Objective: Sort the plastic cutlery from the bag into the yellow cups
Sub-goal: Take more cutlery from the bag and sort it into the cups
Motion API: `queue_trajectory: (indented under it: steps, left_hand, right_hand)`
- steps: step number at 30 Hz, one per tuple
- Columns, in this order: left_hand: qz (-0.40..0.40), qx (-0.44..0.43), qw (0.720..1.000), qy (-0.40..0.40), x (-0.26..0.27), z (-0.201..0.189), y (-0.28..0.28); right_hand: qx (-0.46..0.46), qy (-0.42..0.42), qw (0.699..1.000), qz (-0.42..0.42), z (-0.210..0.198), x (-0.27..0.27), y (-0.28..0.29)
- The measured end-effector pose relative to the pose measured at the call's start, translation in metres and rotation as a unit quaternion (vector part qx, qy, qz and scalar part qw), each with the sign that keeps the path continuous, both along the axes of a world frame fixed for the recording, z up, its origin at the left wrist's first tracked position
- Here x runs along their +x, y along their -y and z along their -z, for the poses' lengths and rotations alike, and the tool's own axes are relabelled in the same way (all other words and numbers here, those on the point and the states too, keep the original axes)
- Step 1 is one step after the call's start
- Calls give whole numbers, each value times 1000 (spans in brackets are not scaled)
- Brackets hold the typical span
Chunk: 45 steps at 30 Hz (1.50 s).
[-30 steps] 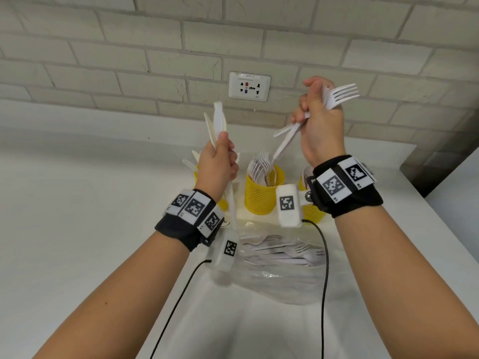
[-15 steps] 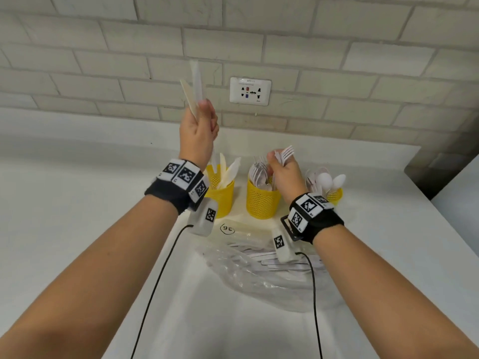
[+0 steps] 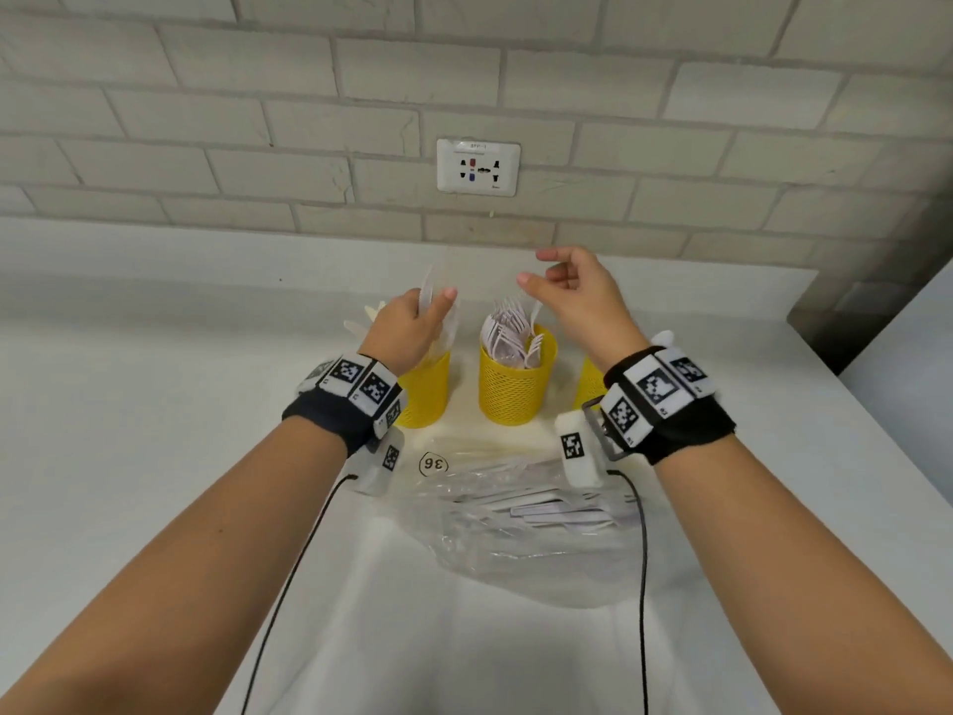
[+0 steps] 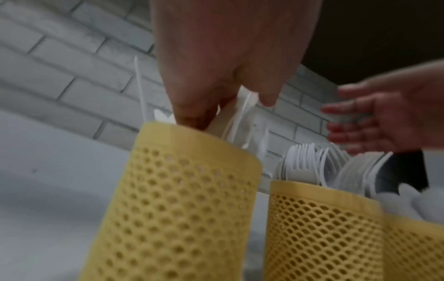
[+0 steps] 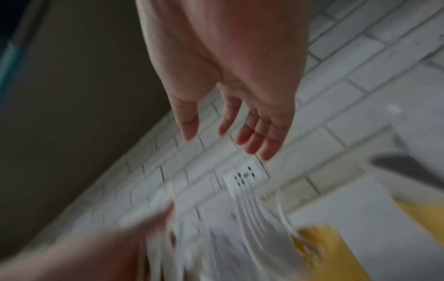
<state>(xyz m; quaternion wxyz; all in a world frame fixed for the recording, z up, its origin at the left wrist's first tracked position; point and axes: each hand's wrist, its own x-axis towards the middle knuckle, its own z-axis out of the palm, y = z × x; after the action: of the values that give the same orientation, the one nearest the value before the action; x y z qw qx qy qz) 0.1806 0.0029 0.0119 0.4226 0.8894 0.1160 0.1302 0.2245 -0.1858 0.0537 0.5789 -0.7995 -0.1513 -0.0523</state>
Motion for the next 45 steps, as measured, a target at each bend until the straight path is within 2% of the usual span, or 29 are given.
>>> queue_trajectory:
  steps: [3, 7, 8, 10, 12, 13, 14, 16, 18, 19, 20, 23, 26, 30, 33, 37, 41, 45]
  left_hand:
    - [31, 66, 996, -59, -5, -1, 1]
    - [39, 78, 992, -92, -7, -2, -5]
    - [18, 93, 993, -66, -10, -5, -4]
    - [-16, 128, 990, 58, -21, -11, 6]
    - [19, 116, 974, 193, -40, -24, 27]
    - [75, 96, 970, 209, -52, -29, 39]
    - [151, 84, 968, 182, -63, -29, 51]
    - [305, 94, 947, 42, -83, -20, 73]
    - [406, 170, 892, -101, -96, 0, 90]
    - [421, 215, 869, -146, -99, 11, 95]
    - [414, 253, 856, -178, -101, 21, 97]
    - [343, 329, 852, -220, -100, 34, 95]
    - [288, 386, 853, -204, -98, 30, 95]
    - [280, 421, 837, -210, -97, 30, 100]
    - [305, 393, 844, -202, -99, 35, 109]
    - [312, 360, 855, -204, -104, 41, 120]
    - [308, 339, 867, -198, -103, 45, 124]
    - [331, 323, 871, -168, -103, 47, 131]
  right_hand:
    - [-15, -4, 999, -51, -24, -13, 13]
    - [-82, -23, 990, -116, -45, -41, 33]
    - [-100, -26, 987, -124, -46, -48, 38]
    - [-106, -24, 987, -119, -44, -61, 49]
    - [-97, -22, 990, -100, -34, -72, 59]
    - [-104, -36, 989, -98, -28, -78, 64]
    - [-128, -55, 985, -105, -20, -85, 68]
    - [-228, -97, 958, -147, -1, -99, 75]
    - [-346, -119, 911, -192, 21, -112, 79]
    - [-399, -114, 888, -197, 32, -117, 81]
    - [-443, -107, 870, -189, 41, -120, 83]
    - [-537, -88, 829, -127, 58, -122, 92]
    - [-580, -58, 810, -72, 64, -117, 99]
    - [-617, -52, 782, -65, 73, -114, 96]
    - [-633, -52, 769, -72, 80, -114, 97]
    - [-616, -70, 778, -101, 82, -115, 101]
    - [-609, -73, 788, -54, 81, -116, 103]
    - [-641, -91, 759, -71, 82, -114, 104]
